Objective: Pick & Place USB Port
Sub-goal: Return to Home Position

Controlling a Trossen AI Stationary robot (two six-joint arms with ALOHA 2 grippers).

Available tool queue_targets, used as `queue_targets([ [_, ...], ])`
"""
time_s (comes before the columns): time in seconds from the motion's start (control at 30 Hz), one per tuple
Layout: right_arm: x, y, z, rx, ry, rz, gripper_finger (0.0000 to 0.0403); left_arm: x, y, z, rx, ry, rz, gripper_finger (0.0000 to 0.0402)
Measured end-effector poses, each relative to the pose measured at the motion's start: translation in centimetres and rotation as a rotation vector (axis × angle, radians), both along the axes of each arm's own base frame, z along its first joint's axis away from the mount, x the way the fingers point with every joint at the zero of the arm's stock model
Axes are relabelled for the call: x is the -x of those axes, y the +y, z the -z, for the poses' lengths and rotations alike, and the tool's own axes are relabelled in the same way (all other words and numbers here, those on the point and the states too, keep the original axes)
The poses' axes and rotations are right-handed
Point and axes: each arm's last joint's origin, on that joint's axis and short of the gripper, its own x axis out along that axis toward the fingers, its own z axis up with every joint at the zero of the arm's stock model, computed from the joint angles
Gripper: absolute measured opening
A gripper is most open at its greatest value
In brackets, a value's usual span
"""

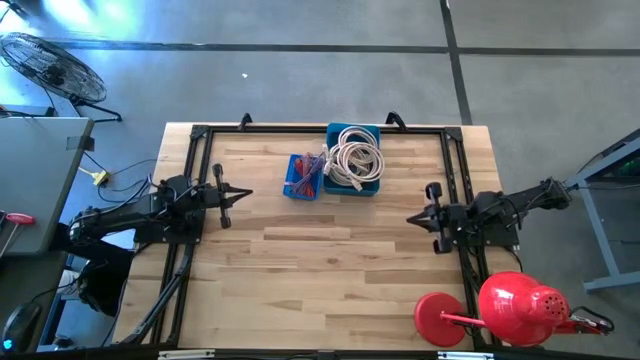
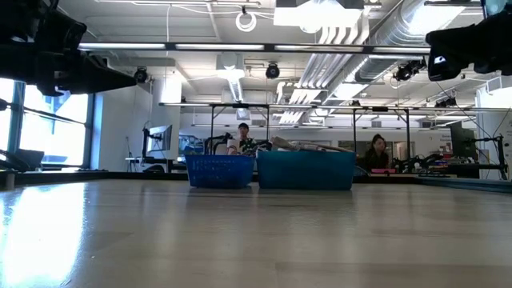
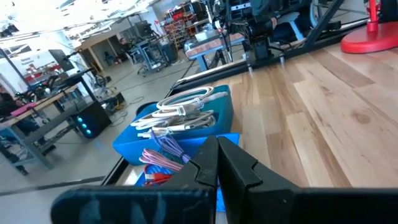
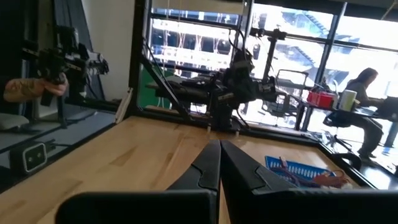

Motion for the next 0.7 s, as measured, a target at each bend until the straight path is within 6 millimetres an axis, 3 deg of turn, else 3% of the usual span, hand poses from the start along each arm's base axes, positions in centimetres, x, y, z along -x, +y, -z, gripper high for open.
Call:
queue_targets([
  [0.43, -0.12, -0.07, 0.71, 0.019, 0.073, 0.036, 0.0001, -0.02, -0.1, 0.08, 0.001, 0.008, 0.037, 0.0],
  [0.7, -0.12, -0.09, 0.75, 0.016, 0.077, 0.041, 0.0001, 0.0, 0.11, 0.04, -0.005, -0.003, -0.036, 0.0],
])
